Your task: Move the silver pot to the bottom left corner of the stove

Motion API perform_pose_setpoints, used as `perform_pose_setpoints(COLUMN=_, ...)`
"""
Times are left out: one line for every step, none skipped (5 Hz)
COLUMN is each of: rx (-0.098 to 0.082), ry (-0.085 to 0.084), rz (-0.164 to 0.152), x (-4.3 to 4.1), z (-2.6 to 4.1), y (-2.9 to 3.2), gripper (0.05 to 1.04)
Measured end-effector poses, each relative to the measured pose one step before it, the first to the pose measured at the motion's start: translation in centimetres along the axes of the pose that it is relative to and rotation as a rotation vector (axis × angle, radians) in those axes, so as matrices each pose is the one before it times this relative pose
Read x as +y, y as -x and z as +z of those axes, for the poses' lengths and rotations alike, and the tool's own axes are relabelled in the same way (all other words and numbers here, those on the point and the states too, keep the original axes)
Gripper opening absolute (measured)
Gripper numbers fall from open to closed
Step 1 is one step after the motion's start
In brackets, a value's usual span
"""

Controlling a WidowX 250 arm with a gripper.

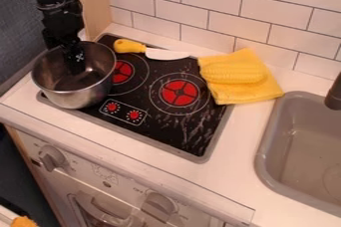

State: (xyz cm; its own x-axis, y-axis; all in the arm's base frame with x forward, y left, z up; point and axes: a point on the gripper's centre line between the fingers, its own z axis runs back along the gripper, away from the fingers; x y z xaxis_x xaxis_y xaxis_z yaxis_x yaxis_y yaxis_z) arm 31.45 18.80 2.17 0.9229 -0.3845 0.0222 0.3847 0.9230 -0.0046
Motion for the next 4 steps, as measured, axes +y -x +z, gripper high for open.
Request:
perform_pose_setpoints(rx=-0.0111, ry=-0.0405, rz=-0.0443, x=-0.341, z=1.633, y=-0.891, gripper=1.004)
perform_pose_setpoints(rx=-0.0463, ry=-0.0781, rz=-0.0517, x=-0.403, z=3.274, y=-1.689, gripper=1.001)
perform_pose_setpoints(rx=-0.0348, ry=-0.0627, rz=-0.0526, x=-0.594, z=2.83, y=-1.431, gripper=1.001)
perform_pose_setpoints(rx=-0.02, ry=-0.0454, rz=-0.0734, x=-1.162, z=2.107, y=-1.701, gripper=1.001)
